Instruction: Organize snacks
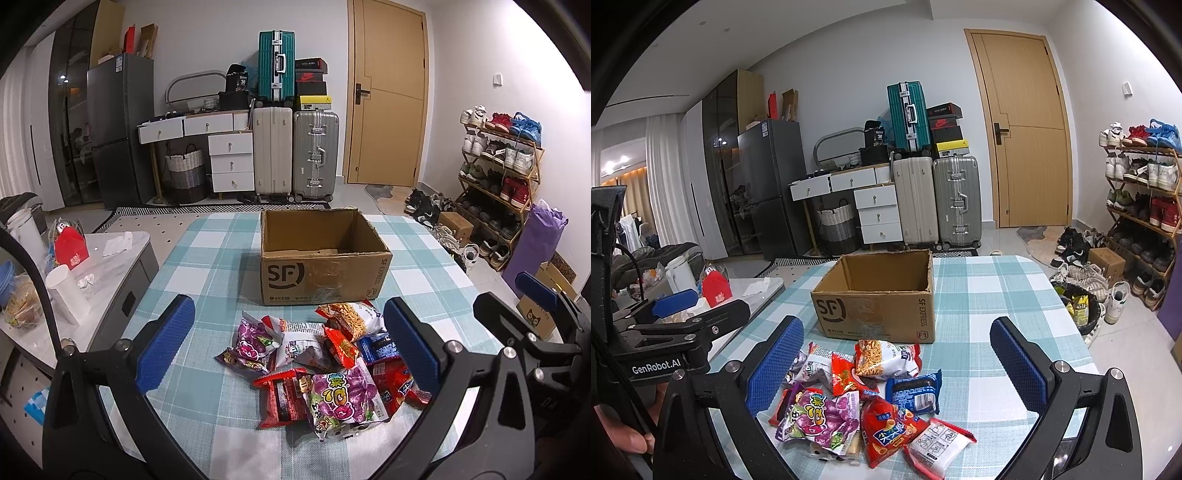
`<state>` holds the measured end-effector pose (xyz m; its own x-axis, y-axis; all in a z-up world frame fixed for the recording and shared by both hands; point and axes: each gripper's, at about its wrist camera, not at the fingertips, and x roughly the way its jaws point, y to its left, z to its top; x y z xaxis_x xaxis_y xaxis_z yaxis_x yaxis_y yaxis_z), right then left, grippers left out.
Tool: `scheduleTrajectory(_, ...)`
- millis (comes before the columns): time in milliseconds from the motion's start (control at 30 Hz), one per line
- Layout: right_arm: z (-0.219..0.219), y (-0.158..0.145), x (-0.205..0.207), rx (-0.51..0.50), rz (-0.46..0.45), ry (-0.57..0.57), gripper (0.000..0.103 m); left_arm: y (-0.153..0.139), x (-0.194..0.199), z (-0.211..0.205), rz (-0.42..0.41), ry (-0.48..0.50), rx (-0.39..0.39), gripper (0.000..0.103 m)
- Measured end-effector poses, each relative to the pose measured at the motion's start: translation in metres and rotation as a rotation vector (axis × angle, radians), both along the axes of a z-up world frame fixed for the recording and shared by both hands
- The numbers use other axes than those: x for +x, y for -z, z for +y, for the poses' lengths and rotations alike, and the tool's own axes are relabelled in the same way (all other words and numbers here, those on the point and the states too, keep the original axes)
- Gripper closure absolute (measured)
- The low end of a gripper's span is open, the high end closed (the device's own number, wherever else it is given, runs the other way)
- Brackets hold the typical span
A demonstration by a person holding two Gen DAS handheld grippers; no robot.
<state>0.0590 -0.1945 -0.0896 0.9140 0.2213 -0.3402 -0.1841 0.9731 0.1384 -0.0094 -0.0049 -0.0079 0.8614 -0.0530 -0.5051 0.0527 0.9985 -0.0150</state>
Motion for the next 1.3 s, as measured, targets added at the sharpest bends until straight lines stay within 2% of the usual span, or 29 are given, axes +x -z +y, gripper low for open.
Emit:
scheduleTrajectory(500, -0.003, 0.001, 0.000, 0.006, 0.008, 0.006, 0.000, 0.008, 0.001, -0.001, 0.021, 0.000, -0.007, 0.001)
scheduleTrajectory(867, -0.012, 0.016, 0.003, -0.001, 0.047, 0.015, 0.000, 0.024, 0.014, -0.002, 0.073, 0.003, -0.004, 0.001)
scheduleTrajectory(1167, -0.021, 0.036, 0.008, 0.007, 0.077, 0.019, 0.000, 0.077, 0.043, -0.005, 0.211, 0.048, 0.016, 0.001)
scheduleTrajectory(1300, -0.024, 0.046, 0.012, 0.012, 0.094, -0.012, 0.000, 0.105, 0.055, -0.006, 0.272, 0.085, -0.007, 0.001)
